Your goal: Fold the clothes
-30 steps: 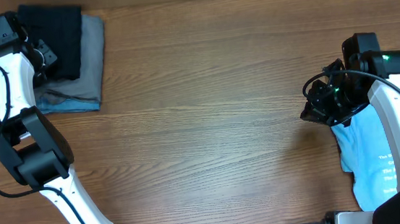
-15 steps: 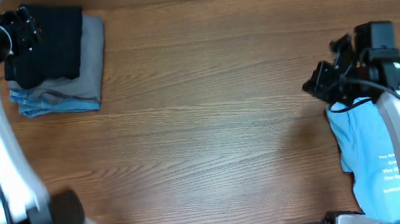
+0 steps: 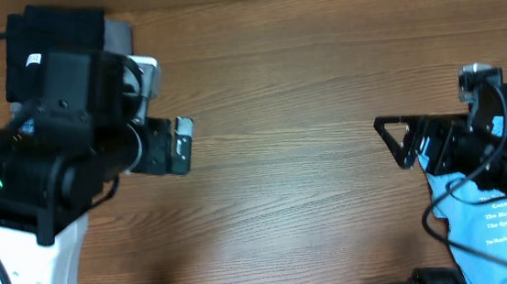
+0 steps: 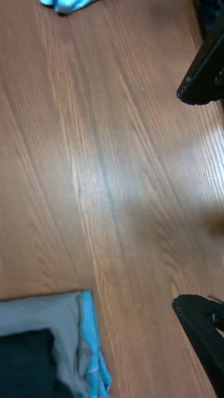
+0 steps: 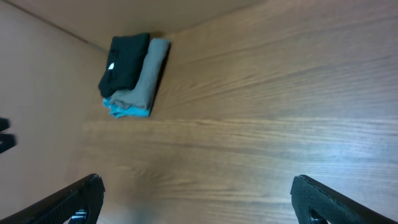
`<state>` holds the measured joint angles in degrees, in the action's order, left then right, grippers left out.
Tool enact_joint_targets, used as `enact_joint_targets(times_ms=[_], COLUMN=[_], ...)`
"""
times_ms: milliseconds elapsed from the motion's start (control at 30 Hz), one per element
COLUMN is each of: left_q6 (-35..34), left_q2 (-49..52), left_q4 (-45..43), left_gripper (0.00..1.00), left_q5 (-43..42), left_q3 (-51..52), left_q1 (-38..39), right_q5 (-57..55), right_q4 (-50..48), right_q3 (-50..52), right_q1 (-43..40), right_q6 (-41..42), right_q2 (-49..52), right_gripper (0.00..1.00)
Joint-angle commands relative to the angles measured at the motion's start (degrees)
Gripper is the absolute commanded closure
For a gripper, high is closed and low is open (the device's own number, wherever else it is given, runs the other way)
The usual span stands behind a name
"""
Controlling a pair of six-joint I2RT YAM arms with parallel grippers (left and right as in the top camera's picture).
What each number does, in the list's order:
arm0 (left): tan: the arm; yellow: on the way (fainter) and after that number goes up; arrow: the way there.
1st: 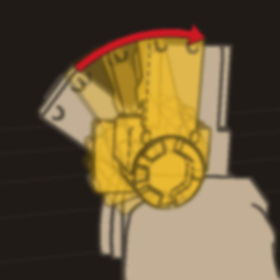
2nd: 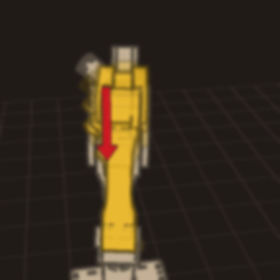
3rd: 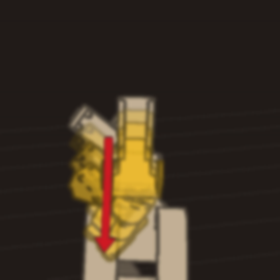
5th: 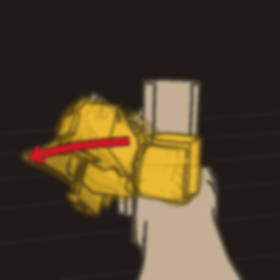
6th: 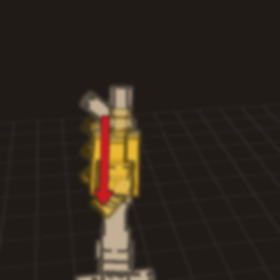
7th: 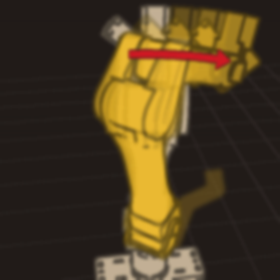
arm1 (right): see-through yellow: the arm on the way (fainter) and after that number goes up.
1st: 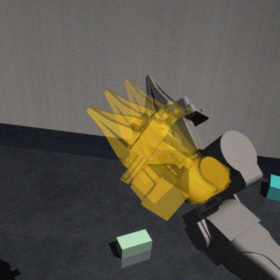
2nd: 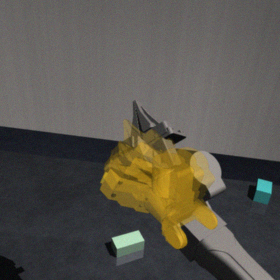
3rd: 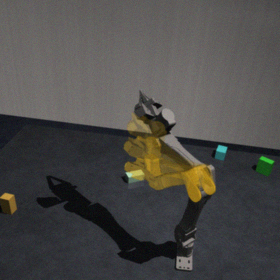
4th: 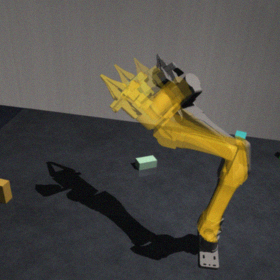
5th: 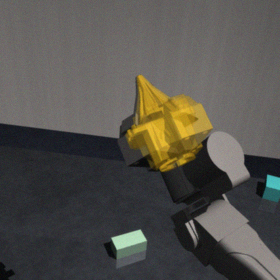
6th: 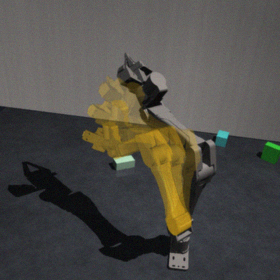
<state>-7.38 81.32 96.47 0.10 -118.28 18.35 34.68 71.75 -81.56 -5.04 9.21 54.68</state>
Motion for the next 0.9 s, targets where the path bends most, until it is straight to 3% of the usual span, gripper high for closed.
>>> enact_joint_targets(times_ms=[0, 167, 267, 667, 767, 867], left_q6=[-4.7, -5.1, -10.9, -10.8, -10.8, -10.8], left_q2=[-3.0, -2.6, -1.9, -1.5, -1.5, -1.5], left_q4=[0.3, 0.3, -3.8, -3.8, -3.8, -3.8], left_gripper=[0.0, 0.0, 0.0, 0.0, 0.0, 0.0], left_q5=[3.4, 3.0, -0.8, -0.8, -0.8, -0.8], left_q3=[5.7, 9.5, 9.8, 9.8, 9.8, 9.8], left_q1=[2.0, 2.0, 2.0, 2.0, 2.0, 2.0], right_q5=[1.5, 1.5, 1.5, -1.4, -9.3, -9.7], right_q4=[2.1, 2.8, 2.8, 6.6, 5.9, -0.2], right_q3=[-1.2, -1.2, -1.2, -1.2, -0.9, 1.9], right_q1=[0.2, 0.2, 0.2, 0.2, 0.2, 0.2], right_q6=[-0.1, -0.1, -0.1, -0.1, -1.7, -7.8], right_q2=[-0.7, -0.5, -0.5, -0.5, -0.5, -2.1], right_gripper=[0.0, 0.0, 0.0, 0.0, 0.0, 0.0])
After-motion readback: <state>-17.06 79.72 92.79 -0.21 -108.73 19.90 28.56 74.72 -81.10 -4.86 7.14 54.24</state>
